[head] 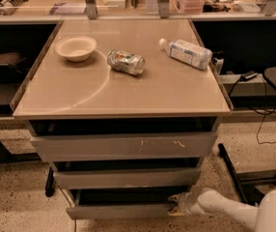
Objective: Open bottom drawer
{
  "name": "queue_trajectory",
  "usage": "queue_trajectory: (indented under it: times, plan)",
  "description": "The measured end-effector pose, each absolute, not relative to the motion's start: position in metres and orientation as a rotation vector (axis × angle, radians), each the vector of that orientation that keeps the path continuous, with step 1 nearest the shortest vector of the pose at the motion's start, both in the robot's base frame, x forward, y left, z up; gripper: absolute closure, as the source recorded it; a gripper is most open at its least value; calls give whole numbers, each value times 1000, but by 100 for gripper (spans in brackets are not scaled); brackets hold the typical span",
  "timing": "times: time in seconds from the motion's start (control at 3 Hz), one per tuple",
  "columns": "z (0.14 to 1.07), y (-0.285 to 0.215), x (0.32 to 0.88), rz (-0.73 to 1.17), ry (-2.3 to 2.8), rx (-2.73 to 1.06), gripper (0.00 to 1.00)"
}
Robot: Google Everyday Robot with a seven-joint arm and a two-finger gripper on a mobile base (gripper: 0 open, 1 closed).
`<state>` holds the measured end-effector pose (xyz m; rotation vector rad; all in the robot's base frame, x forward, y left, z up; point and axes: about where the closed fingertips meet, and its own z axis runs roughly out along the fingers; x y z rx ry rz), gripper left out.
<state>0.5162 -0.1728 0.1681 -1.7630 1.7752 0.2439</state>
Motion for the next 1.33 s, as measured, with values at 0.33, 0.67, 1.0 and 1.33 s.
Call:
queue_trajectory:
  times: [0.33, 0.67, 1.0, 1.33]
  plan:
    - [168, -173, 516, 244, 1775, -1763, 80]
    - [168, -173, 516, 244, 1775, -1763, 58]
    - [166, -183, 493, 281, 1741, -1799, 35]
    - [157, -201, 440, 325, 1719, -1815, 39]
